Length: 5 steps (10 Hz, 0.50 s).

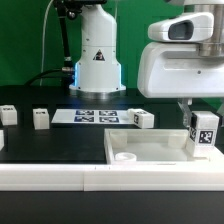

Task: Assemble one leg

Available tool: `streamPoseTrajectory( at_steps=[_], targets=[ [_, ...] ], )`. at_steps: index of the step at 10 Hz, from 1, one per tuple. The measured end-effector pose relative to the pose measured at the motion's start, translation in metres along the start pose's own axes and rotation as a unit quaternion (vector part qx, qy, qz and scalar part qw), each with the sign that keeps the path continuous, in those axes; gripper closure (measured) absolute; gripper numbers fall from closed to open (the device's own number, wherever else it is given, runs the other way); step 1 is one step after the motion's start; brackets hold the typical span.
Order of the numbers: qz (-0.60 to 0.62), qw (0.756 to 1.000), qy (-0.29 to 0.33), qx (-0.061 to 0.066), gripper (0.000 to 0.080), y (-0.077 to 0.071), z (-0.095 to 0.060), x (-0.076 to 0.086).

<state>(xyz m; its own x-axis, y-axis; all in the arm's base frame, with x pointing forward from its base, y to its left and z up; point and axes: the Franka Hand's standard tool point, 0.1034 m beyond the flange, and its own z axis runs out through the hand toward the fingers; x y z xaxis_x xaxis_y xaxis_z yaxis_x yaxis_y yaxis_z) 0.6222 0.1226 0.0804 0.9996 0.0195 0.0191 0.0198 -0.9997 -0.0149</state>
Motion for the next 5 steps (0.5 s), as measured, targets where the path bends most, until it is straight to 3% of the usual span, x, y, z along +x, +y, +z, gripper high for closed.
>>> streamPoseTrajectory(
  at_steps=[2, 5],
  targets=[
    [0.144, 0.990, 0.000, 0.002, 0.0510, 0.0007, -0.0009, 0.0005],
    [0.312, 0.950, 0.003, 0.003, 0.0509, 0.0015, 0.0009, -0.0002]
  ],
)
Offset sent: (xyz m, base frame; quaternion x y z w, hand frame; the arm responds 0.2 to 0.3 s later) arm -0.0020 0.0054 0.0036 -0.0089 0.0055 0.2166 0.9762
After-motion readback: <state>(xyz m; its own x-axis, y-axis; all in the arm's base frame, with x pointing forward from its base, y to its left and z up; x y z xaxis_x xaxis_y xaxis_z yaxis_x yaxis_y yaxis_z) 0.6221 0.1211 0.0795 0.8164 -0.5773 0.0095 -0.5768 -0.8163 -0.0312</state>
